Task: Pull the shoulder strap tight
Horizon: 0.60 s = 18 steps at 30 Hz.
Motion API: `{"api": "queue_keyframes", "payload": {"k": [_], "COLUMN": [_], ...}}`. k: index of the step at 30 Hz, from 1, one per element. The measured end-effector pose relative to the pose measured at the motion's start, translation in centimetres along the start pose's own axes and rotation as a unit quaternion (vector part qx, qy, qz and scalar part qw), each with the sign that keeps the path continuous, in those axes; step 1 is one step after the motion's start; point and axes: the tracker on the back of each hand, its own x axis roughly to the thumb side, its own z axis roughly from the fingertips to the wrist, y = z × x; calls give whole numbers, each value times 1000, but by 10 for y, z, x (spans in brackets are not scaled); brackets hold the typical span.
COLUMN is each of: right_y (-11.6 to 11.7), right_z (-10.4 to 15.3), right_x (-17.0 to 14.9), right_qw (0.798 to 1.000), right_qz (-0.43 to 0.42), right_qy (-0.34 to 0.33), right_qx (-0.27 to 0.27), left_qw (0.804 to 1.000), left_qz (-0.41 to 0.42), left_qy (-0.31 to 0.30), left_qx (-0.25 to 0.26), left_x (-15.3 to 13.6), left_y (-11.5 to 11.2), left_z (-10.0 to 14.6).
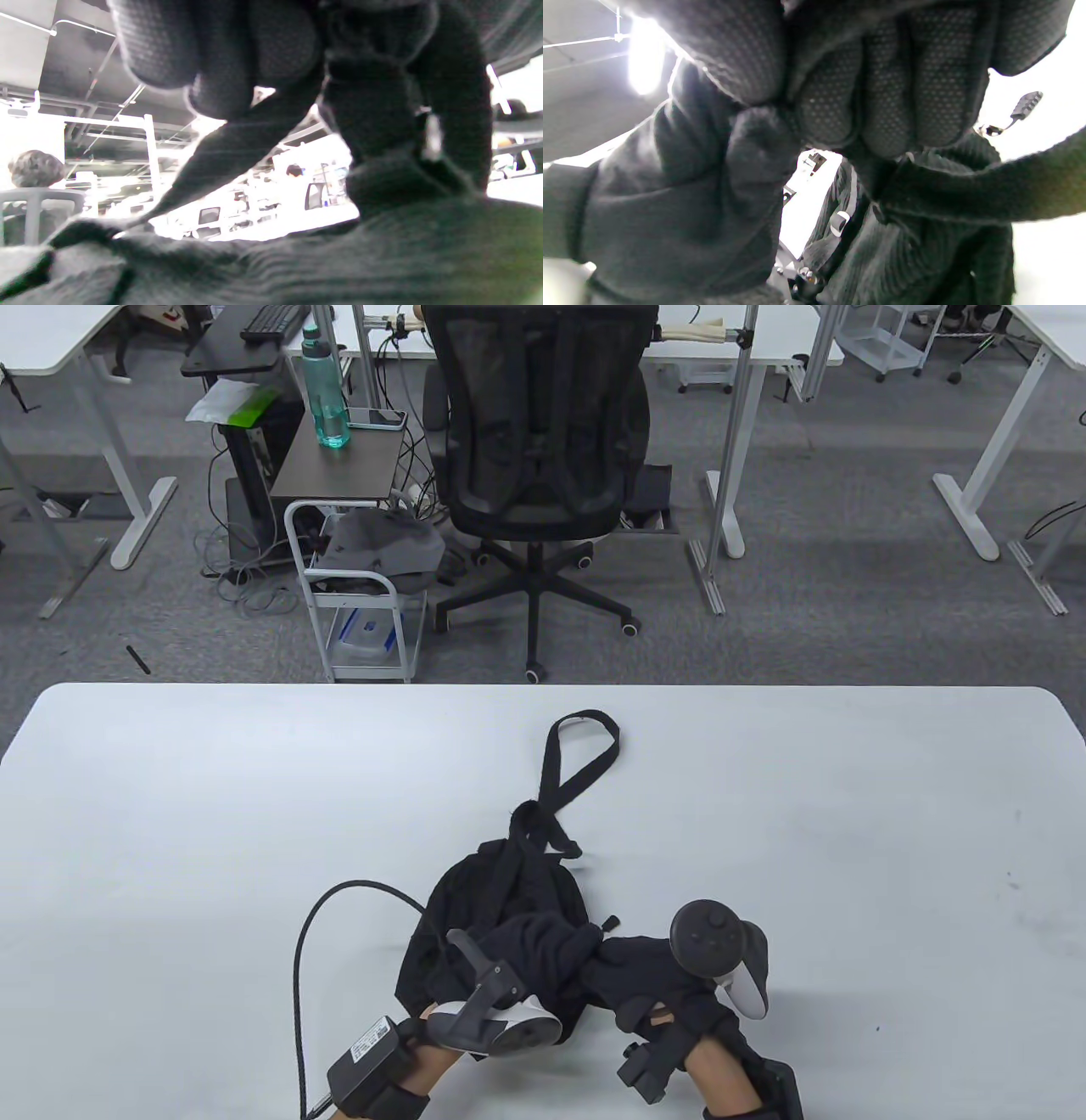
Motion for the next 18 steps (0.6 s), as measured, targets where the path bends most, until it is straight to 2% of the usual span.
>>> {"api": "queue_keyframes", "payload": {"k": [6,8,12,18], "right_y": [4,2,-2,-5], "right_z": [-2,-3,-4,-2], "right_x": [1,-1,-4,-6], "right_qw": [1000,999,999,999], "right_qz": [20,17,14,8], "right_qy": [12,18,26,26], "right_qx": [16,20,27,28], "left_qw": [999,998,998,998], "left_qz": [-31,-42,-13,-37], "left_qy": [-14,-6,32,25], "left_qx": [-27,-36,-51,-42], "left_x": [-4,-9,-27,-24], "left_y": [-10,-14,-19,-14], "left_z": [1,2,7,7]}}
